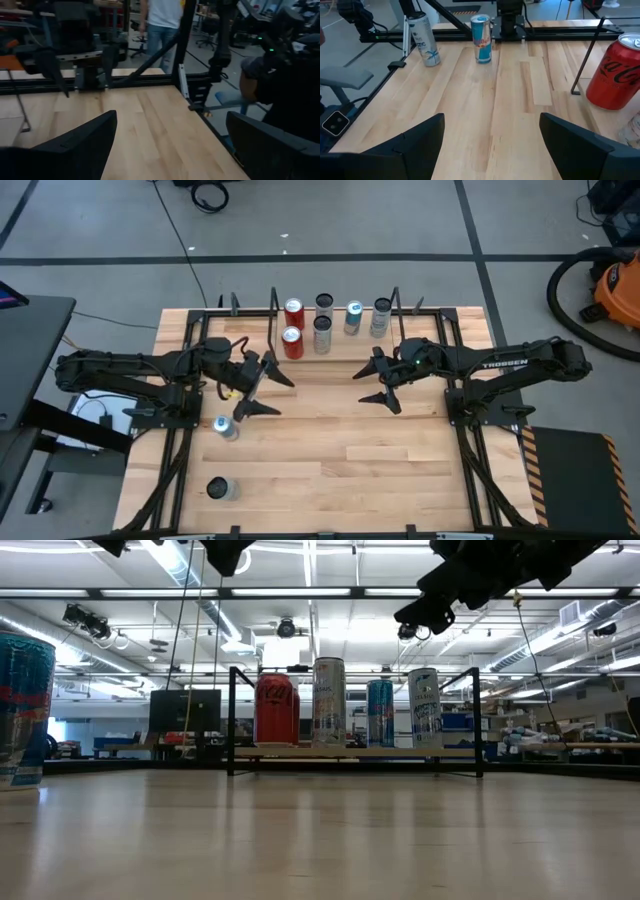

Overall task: Place canned beverage on shelf
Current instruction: Put the blue soda can aligned with the other blue soda can on the shelf

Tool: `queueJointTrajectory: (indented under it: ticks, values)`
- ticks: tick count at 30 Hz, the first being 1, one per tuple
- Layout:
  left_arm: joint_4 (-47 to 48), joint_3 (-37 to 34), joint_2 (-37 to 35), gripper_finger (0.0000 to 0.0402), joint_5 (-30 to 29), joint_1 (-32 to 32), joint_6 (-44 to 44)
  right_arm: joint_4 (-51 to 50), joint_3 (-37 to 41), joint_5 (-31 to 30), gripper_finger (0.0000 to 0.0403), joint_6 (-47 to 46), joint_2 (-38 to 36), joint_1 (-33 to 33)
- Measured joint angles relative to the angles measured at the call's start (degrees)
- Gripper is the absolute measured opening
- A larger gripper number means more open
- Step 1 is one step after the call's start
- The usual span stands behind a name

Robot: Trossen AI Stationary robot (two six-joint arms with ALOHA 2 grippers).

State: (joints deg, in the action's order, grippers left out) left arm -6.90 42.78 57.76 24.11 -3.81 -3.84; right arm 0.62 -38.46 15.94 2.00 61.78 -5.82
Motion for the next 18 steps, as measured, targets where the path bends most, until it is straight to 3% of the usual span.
queueJointTrajectory:
  ticks: [7, 11, 18]
  values:
    - [-0.1, 0.0, 0.0, 0.0376, -2.7, 0.0, -0.1, -0.2, 0.0, 0.0, 0.0334, 0.1, 0.0, 0.0]
    - [0.3, 0.0, 1.1, 0.0376, -5.9, 0.0, -4.6, -0.3, 0.0, 0.0, 0.0334, 0.1, 0.0, 0.0]
    - [0.5, 0.0, 1.6, 0.0376, -6.0, 0.9, -9.8, -0.3, 0.0, 0.0, 0.0334, 0.1, 0.0, 0.0]
